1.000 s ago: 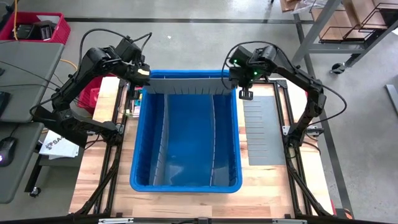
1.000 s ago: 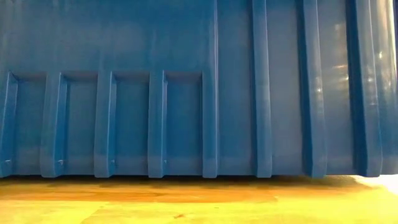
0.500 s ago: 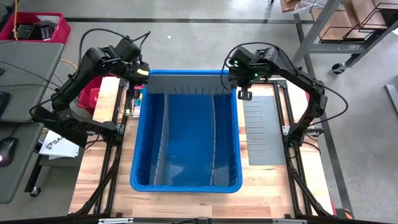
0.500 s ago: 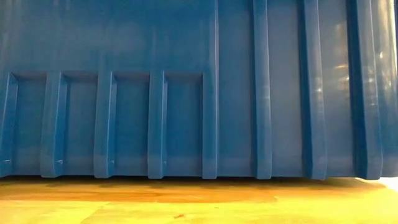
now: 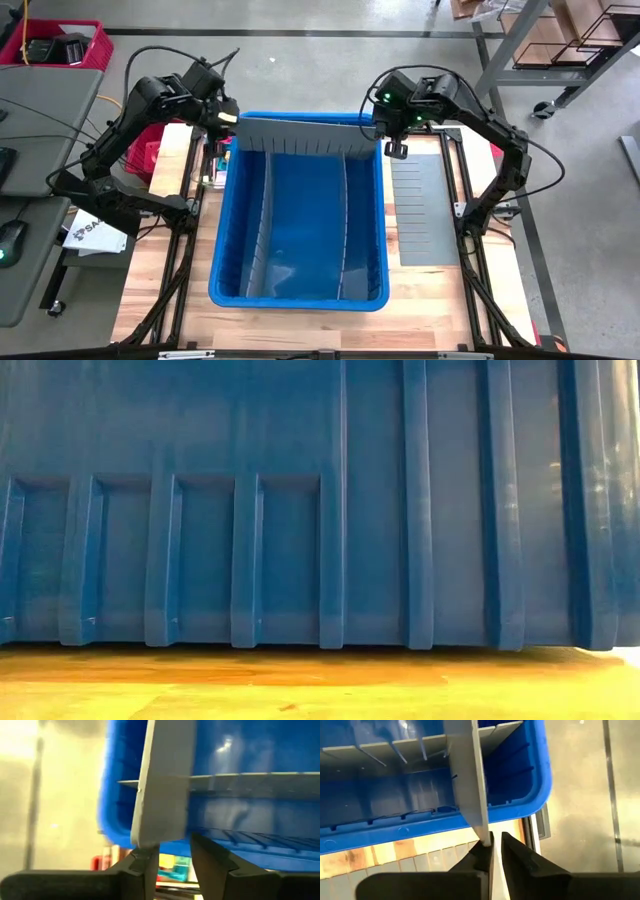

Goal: Sort blocks

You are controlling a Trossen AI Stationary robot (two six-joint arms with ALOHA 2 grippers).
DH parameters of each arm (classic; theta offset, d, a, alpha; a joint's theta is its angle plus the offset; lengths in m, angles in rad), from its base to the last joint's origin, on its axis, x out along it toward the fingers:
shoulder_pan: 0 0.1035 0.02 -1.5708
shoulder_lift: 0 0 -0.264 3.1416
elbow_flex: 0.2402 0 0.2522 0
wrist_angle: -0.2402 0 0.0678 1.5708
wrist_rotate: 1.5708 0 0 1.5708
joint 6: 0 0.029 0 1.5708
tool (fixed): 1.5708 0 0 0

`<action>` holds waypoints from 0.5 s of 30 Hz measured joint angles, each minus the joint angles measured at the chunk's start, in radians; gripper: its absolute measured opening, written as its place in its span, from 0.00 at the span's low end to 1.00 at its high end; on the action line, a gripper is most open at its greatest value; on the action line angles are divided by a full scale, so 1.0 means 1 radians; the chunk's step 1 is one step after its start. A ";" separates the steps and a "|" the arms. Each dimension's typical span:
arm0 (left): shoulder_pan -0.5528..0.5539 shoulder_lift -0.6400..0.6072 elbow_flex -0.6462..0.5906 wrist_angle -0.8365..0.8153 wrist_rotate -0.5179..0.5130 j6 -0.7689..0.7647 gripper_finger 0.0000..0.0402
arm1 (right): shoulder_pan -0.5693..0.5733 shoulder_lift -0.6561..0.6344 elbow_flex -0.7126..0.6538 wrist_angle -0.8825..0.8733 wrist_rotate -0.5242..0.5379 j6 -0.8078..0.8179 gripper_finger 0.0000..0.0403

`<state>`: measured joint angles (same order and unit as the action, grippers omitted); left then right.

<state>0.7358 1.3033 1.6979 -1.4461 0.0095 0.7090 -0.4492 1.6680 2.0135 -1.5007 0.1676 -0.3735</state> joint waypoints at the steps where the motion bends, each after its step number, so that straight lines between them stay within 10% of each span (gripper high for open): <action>1: -0.003 0.000 0.017 0.005 -0.021 0.000 0.29 | 0.000 0.000 0.008 0.000 0.011 -0.001 0.07; 15: -0.028 -0.002 0.250 0.003 -0.088 -0.124 0.38 | -0.009 -0.003 0.276 0.005 0.129 0.045 0.11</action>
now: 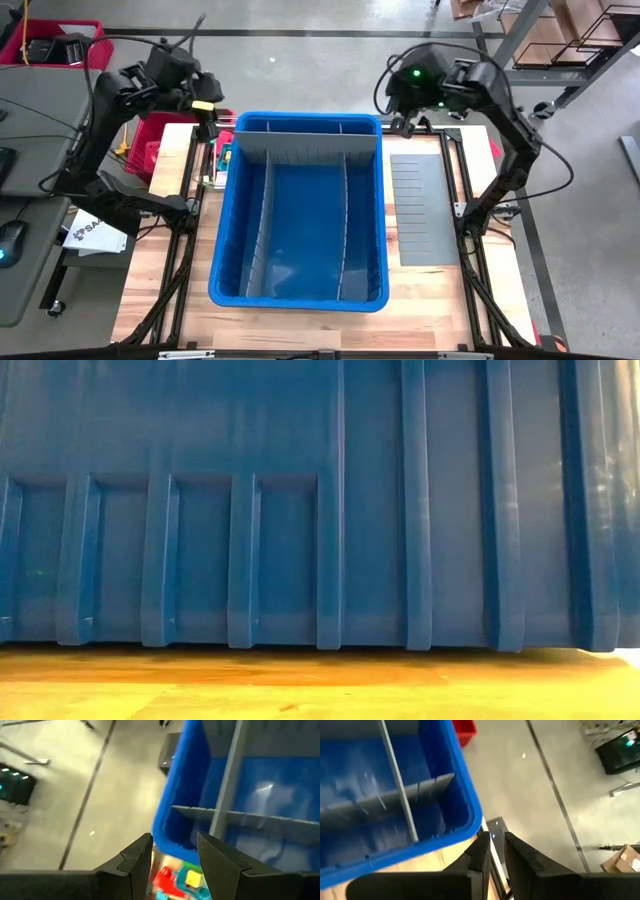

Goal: Sort blocks

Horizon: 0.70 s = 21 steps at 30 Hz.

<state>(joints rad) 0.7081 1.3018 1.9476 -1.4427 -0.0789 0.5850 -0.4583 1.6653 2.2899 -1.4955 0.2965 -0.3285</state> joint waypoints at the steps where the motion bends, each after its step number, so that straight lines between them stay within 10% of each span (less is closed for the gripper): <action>1: -0.010 0.000 0.000 -0.005 0.016 -0.006 0.38 | 0.000 0.000 0.018 0.000 -0.004 0.016 0.11; 12: -0.260 0.029 -0.006 -0.016 0.217 -0.186 0.29 | 0.087 -0.008 -0.027 0.023 -0.411 0.208 0.05; 16: -0.434 0.041 -0.017 -0.029 0.096 -0.249 0.06 | 0.215 -0.007 -0.153 0.085 -0.408 0.216 0.01; 21: -0.592 0.027 -0.166 -0.091 -0.043 -0.417 0.01 | 0.347 -0.005 -0.316 0.132 -0.375 0.234 0.00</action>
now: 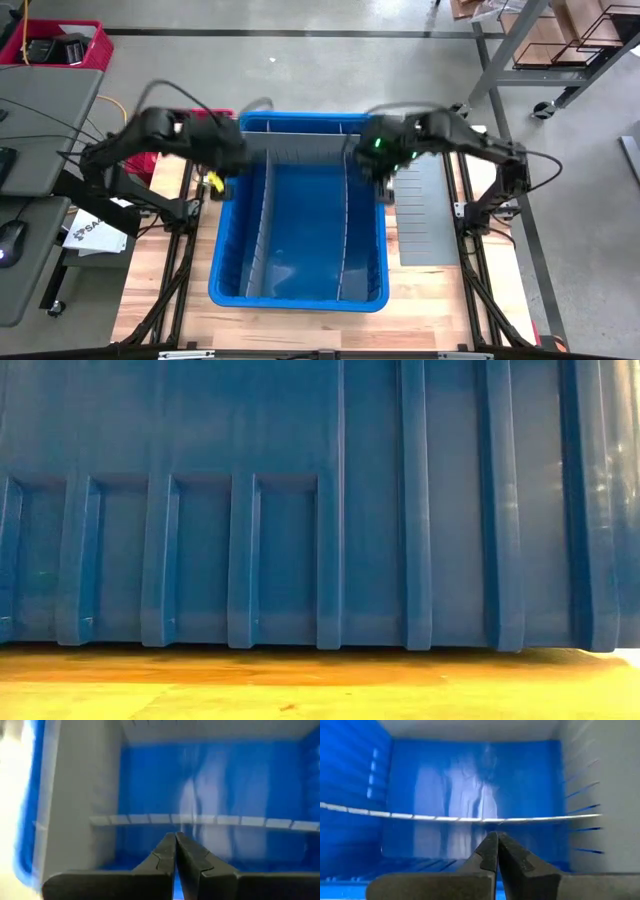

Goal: Sort blocks

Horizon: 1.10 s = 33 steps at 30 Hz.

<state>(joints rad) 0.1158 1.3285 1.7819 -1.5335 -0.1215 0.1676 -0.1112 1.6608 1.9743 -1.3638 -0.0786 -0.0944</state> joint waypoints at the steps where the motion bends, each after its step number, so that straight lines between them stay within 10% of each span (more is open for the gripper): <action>1: -0.018 -0.006 -0.048 -0.010 -0.024 -0.027 0.01 | 0.020 0.000 -0.024 0.011 0.020 0.008 0.00; 16: -0.052 -0.062 -0.355 0.045 -0.343 -0.314 0.00 | 0.049 0.000 -0.351 0.193 0.454 0.079 0.00; 24: -0.070 -0.219 -0.354 -0.017 -0.481 -0.371 0.00 | 0.006 0.002 -0.418 0.317 0.445 0.063 0.00; 33: 0.037 -0.292 -0.402 -0.039 -0.163 -0.553 0.00 | 0.006 0.003 -0.420 0.308 0.417 0.061 0.00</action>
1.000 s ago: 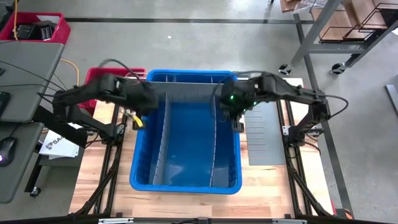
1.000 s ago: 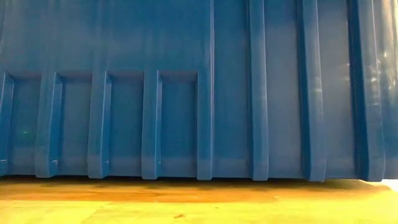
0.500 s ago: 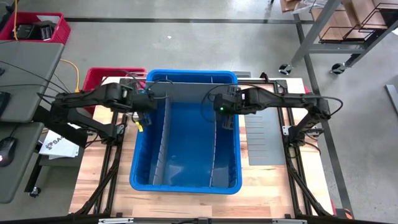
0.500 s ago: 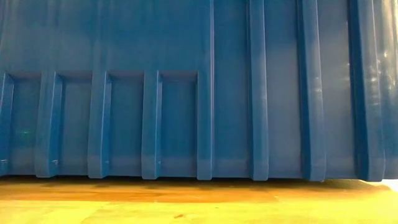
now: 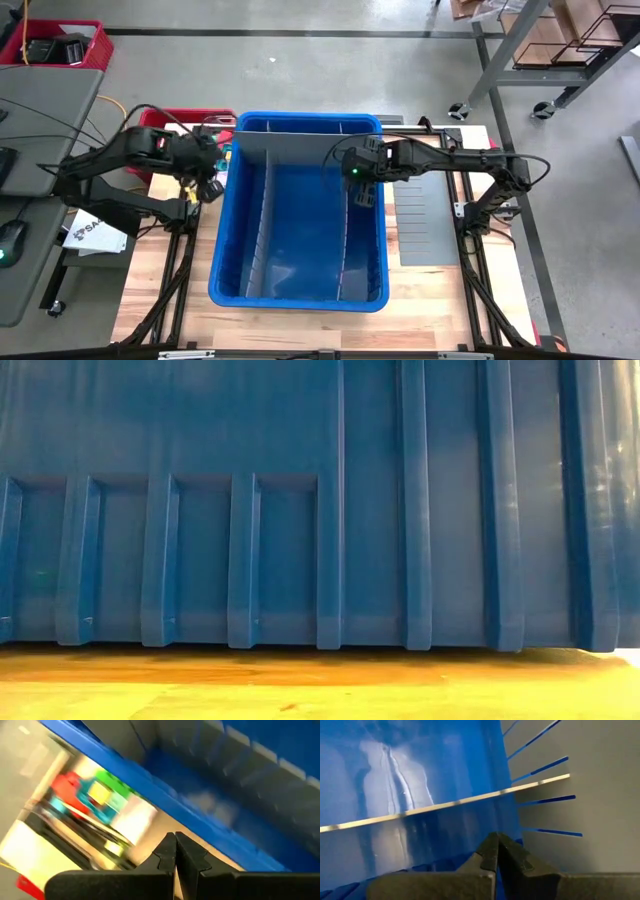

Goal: Sort blocks

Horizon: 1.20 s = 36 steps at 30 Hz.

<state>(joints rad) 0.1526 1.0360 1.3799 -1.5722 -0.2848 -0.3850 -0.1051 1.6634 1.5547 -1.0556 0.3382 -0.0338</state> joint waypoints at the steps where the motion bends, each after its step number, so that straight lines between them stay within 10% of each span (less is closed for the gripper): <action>1: 0.009 0.004 -0.022 0.002 0.030 0.018 0.00 | 0.000 0.000 0.000 0.002 -0.001 0.000 0.00; 12: 0.032 0.003 -0.281 -0.001 0.113 0.023 0.00 | -0.020 0.017 0.000 0.076 -0.010 -0.049 0.00; 36: 0.030 -0.009 -0.294 0.124 0.118 -0.005 0.00 | -0.037 0.089 0.001 0.200 -0.111 -0.053 0.00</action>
<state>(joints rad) 0.1829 1.0274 1.0859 -1.4479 -0.1665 -0.3904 -0.1419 1.7523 1.5555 -0.8557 0.2271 -0.0868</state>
